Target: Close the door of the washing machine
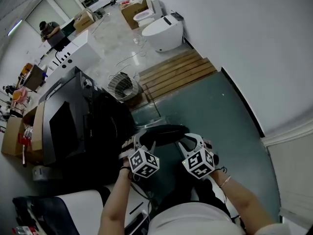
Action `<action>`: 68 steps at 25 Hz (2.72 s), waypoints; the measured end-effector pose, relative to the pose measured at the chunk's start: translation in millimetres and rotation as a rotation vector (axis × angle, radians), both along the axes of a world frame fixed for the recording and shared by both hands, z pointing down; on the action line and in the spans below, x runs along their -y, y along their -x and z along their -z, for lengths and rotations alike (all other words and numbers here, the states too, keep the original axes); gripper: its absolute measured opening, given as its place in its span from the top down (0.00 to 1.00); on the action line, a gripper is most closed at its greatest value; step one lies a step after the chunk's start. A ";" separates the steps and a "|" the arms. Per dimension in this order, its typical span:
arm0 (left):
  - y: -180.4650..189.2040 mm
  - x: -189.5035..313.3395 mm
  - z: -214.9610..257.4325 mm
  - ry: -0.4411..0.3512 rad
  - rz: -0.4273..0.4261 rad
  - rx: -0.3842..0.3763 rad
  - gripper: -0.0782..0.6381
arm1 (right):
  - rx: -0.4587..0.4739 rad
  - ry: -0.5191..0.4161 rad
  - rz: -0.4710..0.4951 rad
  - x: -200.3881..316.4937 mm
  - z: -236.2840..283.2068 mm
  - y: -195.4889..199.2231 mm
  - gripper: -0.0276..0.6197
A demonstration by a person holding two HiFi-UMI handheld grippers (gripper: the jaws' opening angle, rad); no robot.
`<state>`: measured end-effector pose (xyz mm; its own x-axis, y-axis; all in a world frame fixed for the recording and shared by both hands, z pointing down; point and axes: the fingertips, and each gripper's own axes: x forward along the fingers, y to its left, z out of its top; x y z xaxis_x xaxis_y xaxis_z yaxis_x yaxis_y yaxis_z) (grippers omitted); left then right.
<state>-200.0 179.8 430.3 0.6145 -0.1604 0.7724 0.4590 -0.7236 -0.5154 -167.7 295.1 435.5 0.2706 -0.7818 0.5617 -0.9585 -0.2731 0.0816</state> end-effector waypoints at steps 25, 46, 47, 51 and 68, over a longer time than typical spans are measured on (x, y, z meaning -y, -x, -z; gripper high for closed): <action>-43.9 74.9 -129.7 0.036 -0.106 0.287 0.63 | 0.086 0.088 -0.075 66.1 -66.0 -46.9 0.78; -80.0 107.8 -135.8 0.057 -0.104 0.297 0.63 | 0.005 0.223 -0.039 125.2 -125.2 -102.0 0.75; -82.8 110.3 -136.2 0.055 -0.098 0.299 0.63 | -0.002 0.226 -0.031 130.0 -127.8 -106.8 0.74; -96.4 121.2 -138.3 0.044 -0.074 0.302 0.63 | 0.000 0.253 -0.011 144.5 -142.9 -127.0 0.73; -159.4 196.8 -148.9 0.046 0.136 0.319 0.63 | -0.108 0.280 0.304 245.0 -190.7 -223.4 0.69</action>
<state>-40.7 -17.0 579.2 0.3168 -0.1846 0.9303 0.4896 -0.8083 -0.3271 55.7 50.1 626.2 0.1202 -0.6565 0.7447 -0.9738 0.0680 0.2171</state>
